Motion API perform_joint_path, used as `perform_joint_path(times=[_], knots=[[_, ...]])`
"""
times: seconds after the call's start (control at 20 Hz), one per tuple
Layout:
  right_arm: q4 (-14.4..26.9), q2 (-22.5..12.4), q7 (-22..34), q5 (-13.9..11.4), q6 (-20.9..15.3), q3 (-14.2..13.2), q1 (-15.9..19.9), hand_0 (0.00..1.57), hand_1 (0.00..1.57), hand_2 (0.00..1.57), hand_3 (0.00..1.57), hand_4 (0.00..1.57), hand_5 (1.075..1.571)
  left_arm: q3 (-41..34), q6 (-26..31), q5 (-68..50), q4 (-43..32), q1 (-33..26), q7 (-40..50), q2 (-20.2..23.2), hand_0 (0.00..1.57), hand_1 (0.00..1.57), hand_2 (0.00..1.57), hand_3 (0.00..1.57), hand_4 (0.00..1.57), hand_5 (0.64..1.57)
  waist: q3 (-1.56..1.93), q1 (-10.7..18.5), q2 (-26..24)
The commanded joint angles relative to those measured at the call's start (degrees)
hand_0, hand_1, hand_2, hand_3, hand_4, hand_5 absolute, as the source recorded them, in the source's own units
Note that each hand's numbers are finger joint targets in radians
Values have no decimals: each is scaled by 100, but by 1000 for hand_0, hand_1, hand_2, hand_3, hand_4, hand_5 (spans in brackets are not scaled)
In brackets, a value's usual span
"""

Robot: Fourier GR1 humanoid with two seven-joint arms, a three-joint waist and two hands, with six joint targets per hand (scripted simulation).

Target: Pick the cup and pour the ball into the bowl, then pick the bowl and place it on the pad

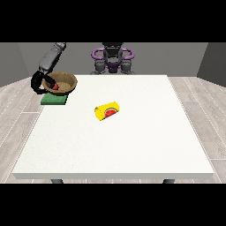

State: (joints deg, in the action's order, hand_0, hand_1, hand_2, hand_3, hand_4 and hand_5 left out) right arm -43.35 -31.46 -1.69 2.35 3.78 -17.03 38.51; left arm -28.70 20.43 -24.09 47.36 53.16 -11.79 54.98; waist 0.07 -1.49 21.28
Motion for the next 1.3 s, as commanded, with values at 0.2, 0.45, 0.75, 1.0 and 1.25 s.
perform_joint_path(times=[0.2, 0.45, 0.75, 1.0, 1.25], knots=[[1036, -745, -842, -52, 257, -382, 242, 1571, 1571, 1571, 388, 1297, 1547, 46, -235, -289, 878, 234, 418, -43, 0, 0, 0, 0, 129, 1533, 10, 236, 535], [1450, -962, -1181, 24, 499, -535, 327, 1571, 1571, 1571, 577, 1246, 1559, -79, -273, -512, 1136, 197, 713, 120, 0, 0, 0, 0, 0, 1528, 5, 319, 599], [1338, -1132, -694, -58, 675, -375, 543, 1571, 1571, 1571, 880, 1240, 1568, 61, -376, -380, 851, 17, 681, -14, 0, 0, 0, 0, 0, 1532, -5, 145, 134], [1169, -745, -358, -214, 339, -143, 707, 1571, 1571, 1571, 1316, 1240, 1571, 111, -206, -297, 618, -32, 348, -36, 0, 0, 0, 0, 0, 1532, -7, 288, 37], [1532, -592, -668, 46, 690, -357, 438, 1571, 1571, 1571, 1282, 1157, 1570, 83, -317, -388, 786, -100, 457, -83, 0, 0, 0, 0, 0, 1523, 1, 129, 65]])
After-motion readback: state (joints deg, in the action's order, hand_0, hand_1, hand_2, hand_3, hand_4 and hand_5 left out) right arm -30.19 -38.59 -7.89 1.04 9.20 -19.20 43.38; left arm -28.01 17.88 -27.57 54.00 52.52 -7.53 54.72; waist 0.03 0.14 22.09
